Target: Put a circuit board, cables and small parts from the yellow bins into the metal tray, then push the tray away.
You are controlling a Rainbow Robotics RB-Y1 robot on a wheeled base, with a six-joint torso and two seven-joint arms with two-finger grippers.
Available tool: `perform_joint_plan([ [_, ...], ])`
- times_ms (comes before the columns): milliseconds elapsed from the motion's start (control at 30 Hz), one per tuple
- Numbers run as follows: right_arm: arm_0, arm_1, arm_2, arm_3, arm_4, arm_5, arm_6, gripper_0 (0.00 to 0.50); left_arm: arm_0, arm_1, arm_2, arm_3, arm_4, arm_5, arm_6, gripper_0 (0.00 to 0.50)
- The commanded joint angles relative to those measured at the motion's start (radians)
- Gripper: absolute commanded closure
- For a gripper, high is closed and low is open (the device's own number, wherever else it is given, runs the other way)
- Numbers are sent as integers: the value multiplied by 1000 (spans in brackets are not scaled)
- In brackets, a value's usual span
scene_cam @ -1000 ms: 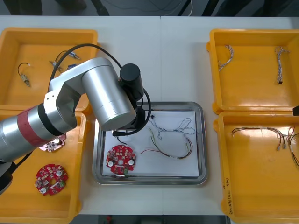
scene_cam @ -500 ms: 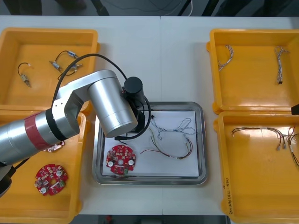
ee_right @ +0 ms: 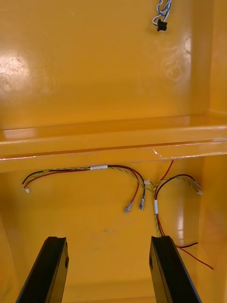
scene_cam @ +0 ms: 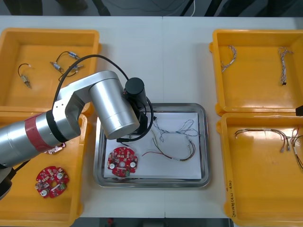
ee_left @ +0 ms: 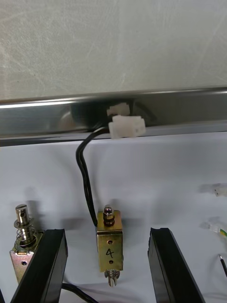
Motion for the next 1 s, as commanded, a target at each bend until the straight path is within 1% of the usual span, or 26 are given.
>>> perform_joint_plan([
  [33, 13, 11, 8, -27, 9, -9, 14, 0, -22, -15, 25, -20, 12, -9, 83, 0],
  [300, 13, 10, 8, -27, 7, -9, 14, 0, -22, -15, 51, -40, 12, 5, 83, 0],
  [467, 13, 10, 8, -27, 9, -8, 14, 0, -22, -15, 124, -85, 49, 77, 76, 0],
  [633, 11, 10, 8, -27, 10, -9, 14, 0, -22, -13, 211, -163, 81, 177, 73, 0],
  [767, 11, 6, 8, -27, 6, -8, 14, 0, -24, -7, 285, -209, 123, 236, 64, 0],
  [900, 2, -10, 8, -27, -14, -9, 20, 0, -25, 5, 369, -266, 173, 315, 49, 0],
  [1000, -9, -27, 8, -27, -50, -9, 17, 0, -29, 22, 430, -290, 219, 370, 37, 0],
])
